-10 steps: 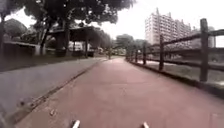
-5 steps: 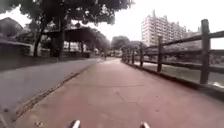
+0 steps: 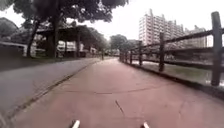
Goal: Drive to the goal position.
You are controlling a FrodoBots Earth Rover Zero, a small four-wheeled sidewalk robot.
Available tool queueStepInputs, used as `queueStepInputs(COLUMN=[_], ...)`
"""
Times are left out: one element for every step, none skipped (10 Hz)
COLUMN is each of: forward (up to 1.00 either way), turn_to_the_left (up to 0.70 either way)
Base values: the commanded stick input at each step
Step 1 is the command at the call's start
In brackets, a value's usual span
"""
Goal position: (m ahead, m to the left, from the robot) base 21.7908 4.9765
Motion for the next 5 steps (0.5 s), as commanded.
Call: queueStepInputs(forward=[0.70,0.70,0.70,0.70,0.70], turn_to_the_left=[0.00,0.00,0.00,0.00,0.00])
